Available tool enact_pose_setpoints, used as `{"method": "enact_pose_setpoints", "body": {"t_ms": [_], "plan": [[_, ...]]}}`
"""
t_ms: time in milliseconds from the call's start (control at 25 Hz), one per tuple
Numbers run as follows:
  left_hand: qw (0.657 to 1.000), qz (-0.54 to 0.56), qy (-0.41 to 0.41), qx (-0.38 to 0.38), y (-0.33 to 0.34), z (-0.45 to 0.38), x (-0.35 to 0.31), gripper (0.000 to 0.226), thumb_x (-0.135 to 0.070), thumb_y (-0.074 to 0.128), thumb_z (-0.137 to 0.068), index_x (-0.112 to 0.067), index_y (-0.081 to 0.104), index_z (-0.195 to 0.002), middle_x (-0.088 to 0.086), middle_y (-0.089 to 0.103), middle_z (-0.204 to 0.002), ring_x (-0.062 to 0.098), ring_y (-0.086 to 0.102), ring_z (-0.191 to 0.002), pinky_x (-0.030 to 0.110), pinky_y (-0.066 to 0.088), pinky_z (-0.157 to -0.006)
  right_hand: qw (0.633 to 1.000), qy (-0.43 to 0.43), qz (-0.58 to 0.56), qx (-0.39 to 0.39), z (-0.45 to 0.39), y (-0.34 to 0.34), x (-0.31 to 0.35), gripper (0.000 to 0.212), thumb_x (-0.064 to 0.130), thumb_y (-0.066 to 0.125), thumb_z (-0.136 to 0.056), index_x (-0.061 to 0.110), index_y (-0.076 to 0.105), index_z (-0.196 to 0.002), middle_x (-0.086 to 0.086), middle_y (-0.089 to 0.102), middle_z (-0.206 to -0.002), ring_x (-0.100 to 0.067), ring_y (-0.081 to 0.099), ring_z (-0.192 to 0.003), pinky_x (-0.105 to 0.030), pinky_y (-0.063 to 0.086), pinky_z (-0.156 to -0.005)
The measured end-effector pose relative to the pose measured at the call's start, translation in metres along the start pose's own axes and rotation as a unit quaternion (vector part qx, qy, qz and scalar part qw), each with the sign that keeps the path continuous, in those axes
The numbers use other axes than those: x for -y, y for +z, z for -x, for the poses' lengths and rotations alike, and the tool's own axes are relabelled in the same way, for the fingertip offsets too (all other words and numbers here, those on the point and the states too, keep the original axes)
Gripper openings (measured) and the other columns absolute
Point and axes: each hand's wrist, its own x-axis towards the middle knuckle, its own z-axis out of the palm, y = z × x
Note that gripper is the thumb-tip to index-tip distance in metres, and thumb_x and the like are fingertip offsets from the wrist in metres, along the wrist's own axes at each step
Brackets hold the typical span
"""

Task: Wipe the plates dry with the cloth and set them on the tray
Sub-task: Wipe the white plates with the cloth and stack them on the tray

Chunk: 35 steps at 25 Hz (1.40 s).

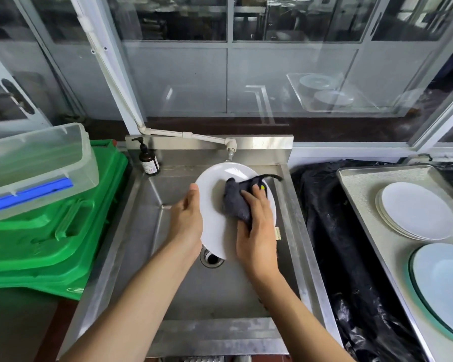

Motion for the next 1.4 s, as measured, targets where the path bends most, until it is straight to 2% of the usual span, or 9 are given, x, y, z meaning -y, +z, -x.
{"method": "enact_pose_setpoints", "body": {"t_ms": [160,400,520,800,920,1040,1160,1200,1400], "plan": [[1.000,0.007,0.014,0.006,-0.010,-0.005,-0.006,0.034,-0.052,0.053,-0.099,-0.027,0.064,-0.078,-0.015,0.070,-0.071,0.006,0.067,-0.070,0.025,0.053,-0.066,0.991,-0.105,0.015,0.078,0.021,0.008,0.003,0.047,0.020,0.048,-0.100,0.019,0.052,-0.147,0.003,0.032,-0.166,-0.011,0.021,-0.156,-0.026,0.016,-0.127],[0.994,-0.027,0.099,0.043,-0.010,-0.001,0.003,0.037,-0.049,0.049,-0.102,-0.024,0.068,-0.082,-0.021,0.070,-0.068,-0.013,0.055,-0.059,0.016,0.046,-0.056,0.995,0.040,-0.046,-0.077,-0.012,0.013,0.003,0.052,-0.008,0.052,-0.095,0.012,0.054,-0.143,-0.002,0.034,-0.164,-0.016,0.026,-0.155,-0.046,0.025,-0.125],[0.995,-0.005,0.087,0.048,0.003,-0.002,-0.004,0.033,-0.042,0.049,-0.103,-0.021,0.072,-0.091,-0.009,0.077,-0.086,-0.015,0.063,-0.078,0.022,0.055,-0.073,0.995,-0.048,-0.086,0.006,0.009,0.032,0.016,0.051,0.004,0.050,-0.097,0.017,0.051,-0.146,0.002,0.033,-0.165,-0.012,0.025,-0.155,-0.036,0.022,-0.127],[0.992,-0.028,0.106,0.055,-0.003,-0.002,0.011,0.040,-0.044,0.048,-0.104,-0.021,0.061,-0.074,-0.017,0.049,-0.046,0.000,0.039,-0.044,0.013,0.032,-0.044,0.991,0.061,-0.061,-0.102,-0.033,0.014,-0.002,0.055,-0.006,0.049,-0.093,0.012,0.052,-0.144,-0.001,0.037,-0.163,-0.015,0.028,-0.154,-0.044,0.026,-0.124],[0.992,-0.031,0.112,0.047,0.005,-0.007,0.006,0.037,-0.042,0.047,-0.104,-0.017,0.067,-0.084,-0.004,0.061,-0.059,0.011,0.053,-0.056,0.009,0.039,-0.053,0.997,-0.016,-0.069,-0.029,-0.020,0.028,0.008,0.052,0.003,0.049,-0.094,0.013,0.053,-0.144,-0.001,0.035,-0.164,-0.010,0.025,-0.155,-0.034,0.022,-0.126],[0.994,-0.013,0.094,0.044,0.002,-0.015,0.002,0.034,-0.039,0.047,-0.105,-0.019,0.069,-0.090,0.002,0.074,-0.081,-0.010,0.059,-0.059,0.008,0.045,-0.060,0.995,-0.064,-0.072,0.028,-0.008,0.033,0.001,0.051,0.004,0.050,-0.095,0.014,0.052,-0.145,-0.001,0.035,-0.164,-0.009,0.024,-0.155,-0.032,0.021,-0.126],[0.995,-0.037,0.078,0.043,-0.001,-0.013,0.007,0.048,-0.046,0.048,-0.103,-0.001,0.064,-0.100,-0.028,0.028,-0.083,-0.005,0.042,-0.042,0.008,0.030,-0.043,0.996,0.019,-0.049,-0.067,-0.034,0.018,-0.011,0.052,-0.005,0.051,-0.093,0.012,0.055,-0.142,-0.003,0.035,-0.164,-0.015,0.025,-0.155,-0.044,0.023,-0.125],[0.996,-0.036,0.071,0.041,0.001,-0.012,0.008,0.050,-0.048,0.048,-0.102,-0.001,0.064,-0.104,-0.011,0.045,-0.043,-0.004,0.040,-0.040,0.009,0.029,-0.040,0.995,0.039,-0.047,-0.080,-0.039,0.015,-0.012,0.052,-0.007,0.051,-0.094,0.011,0.055,-0.142,-0.003,0.035,-0.164,-0.015,0.024,-0.155,-0.047,0.024,-0.125],[0.998,-0.002,0.060,0.036,0.010,-0.019,-0.005,0.036,-0.041,0.051,-0.103,-0.023,0.071,-0.080,-0.011,0.072,-0.073,-0.009,0.064,-0.063,0.015,0.050,-0.068,0.994,-0.049,-0.086,0.049,-0.004,0.033,0.007,0.050,0.001,0.051,-0.095,0.010,0.052,-0.145,0.000,0.033,-0.165,-0.012,0.022,-0.156,-0.045,0.022,-0.127]]}}
